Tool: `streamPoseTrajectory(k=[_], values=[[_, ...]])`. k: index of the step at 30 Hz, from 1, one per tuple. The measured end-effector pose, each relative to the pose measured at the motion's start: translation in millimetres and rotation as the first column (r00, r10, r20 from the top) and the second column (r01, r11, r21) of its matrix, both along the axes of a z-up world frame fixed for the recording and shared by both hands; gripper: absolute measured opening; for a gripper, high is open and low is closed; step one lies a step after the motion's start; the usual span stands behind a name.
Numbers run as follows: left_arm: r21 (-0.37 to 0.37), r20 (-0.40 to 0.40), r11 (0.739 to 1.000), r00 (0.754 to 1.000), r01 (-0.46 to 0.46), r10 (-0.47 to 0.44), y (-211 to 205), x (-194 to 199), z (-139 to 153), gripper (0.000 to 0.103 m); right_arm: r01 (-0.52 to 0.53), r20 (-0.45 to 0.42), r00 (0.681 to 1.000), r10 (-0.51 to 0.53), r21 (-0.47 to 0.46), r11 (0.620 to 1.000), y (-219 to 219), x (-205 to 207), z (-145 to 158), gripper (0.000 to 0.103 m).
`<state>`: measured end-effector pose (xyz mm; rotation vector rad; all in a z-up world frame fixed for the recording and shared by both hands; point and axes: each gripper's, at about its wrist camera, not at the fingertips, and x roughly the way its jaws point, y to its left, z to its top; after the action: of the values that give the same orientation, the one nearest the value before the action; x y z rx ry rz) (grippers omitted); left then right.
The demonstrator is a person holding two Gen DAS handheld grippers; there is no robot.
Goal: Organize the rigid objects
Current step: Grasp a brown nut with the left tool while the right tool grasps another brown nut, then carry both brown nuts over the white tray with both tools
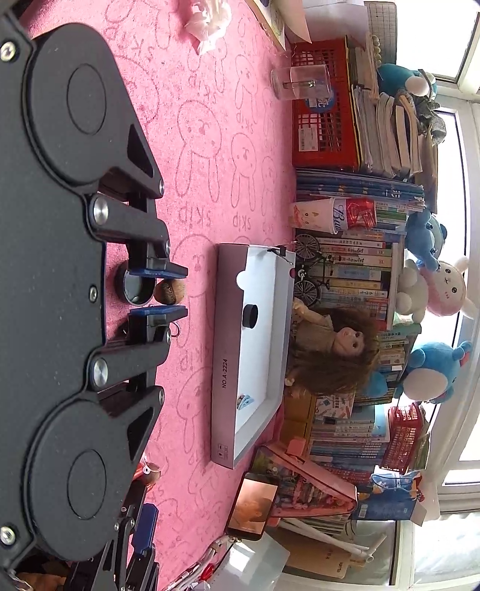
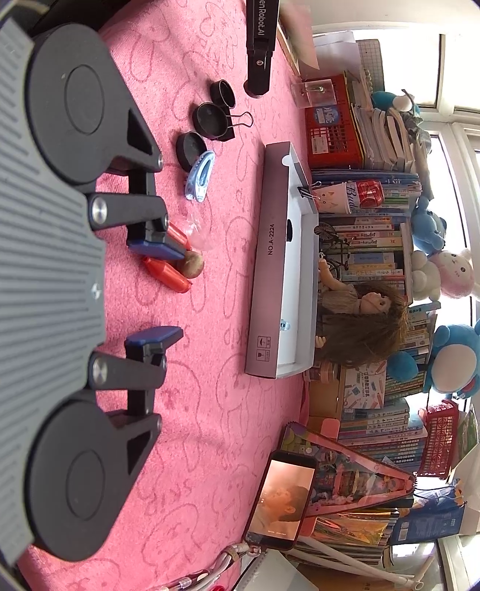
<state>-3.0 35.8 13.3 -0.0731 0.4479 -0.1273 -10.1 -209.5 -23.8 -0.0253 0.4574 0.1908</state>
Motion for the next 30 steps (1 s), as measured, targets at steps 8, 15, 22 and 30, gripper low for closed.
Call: streamPoseTrajectory(k=[8, 15, 22, 30], values=[[0.006, -0.001, 1.0, 1.0, 0.003, -0.003, -1, 0, 1, 0.014, -0.027, 0.023, 0.999, 0.028, -0.02, 0.999, 9, 9, 6, 0.035], [0.01, -0.01, 1.0, 1.0, 0.003, -0.003, -2, 3, 0, 0.014, -0.054, 0.017, 0.998, 0.056, -0.106, 0.993, 24, 18, 6, 0.027], [0.007, -0.012, 1.0, 1.0, 0.006, -0.006, -2, 5, -1, 0.014, -0.075, -0.016, 0.997, 0.074, -0.116, 0.99, 26, 28, 4, 0.027], [0.005, -0.012, 1.0, 1.0, 0.019, -0.019, -7, 13, 0, 0.014, -0.073, -0.021, 0.997, 0.071, -0.087, 0.994, 22, 32, 5, 0.023]])
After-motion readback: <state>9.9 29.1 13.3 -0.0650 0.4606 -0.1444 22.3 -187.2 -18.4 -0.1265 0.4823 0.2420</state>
